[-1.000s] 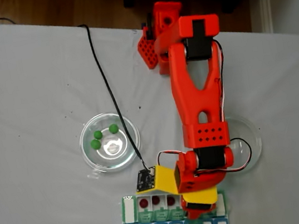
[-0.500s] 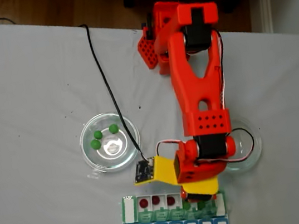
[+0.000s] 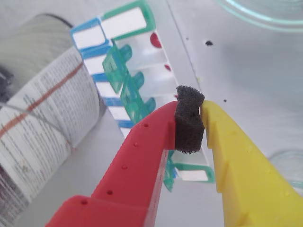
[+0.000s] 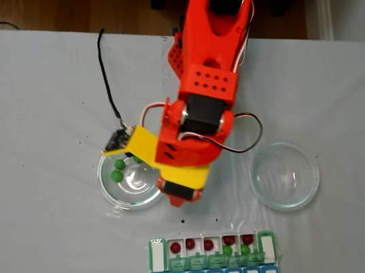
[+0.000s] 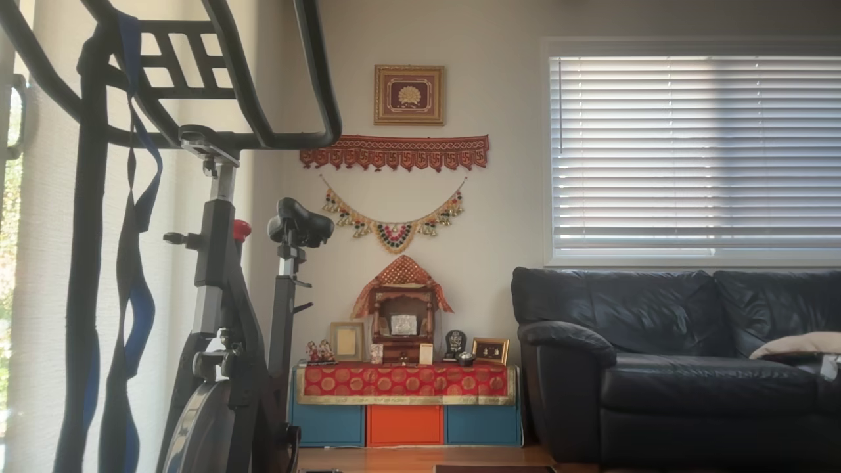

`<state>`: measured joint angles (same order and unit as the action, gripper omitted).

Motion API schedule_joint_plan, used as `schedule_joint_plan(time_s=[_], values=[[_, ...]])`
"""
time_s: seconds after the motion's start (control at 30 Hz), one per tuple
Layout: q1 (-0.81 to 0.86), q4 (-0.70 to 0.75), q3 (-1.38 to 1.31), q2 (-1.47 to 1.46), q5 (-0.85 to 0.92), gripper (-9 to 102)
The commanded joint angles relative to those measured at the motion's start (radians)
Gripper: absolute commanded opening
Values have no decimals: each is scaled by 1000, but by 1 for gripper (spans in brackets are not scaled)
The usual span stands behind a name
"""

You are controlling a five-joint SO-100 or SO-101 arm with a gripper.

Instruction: Sort medicines into box.

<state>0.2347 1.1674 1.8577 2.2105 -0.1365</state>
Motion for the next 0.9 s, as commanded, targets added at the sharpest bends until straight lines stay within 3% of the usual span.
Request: schedule_joint_plan(time_s=[0.0,0.3,0.57,0.87], values=[[55,15,3,84,46,1],[147,57,-9,-74,333,1],[187,261,-221,-314,617,1],[216,285,-176,-324,765,1]])
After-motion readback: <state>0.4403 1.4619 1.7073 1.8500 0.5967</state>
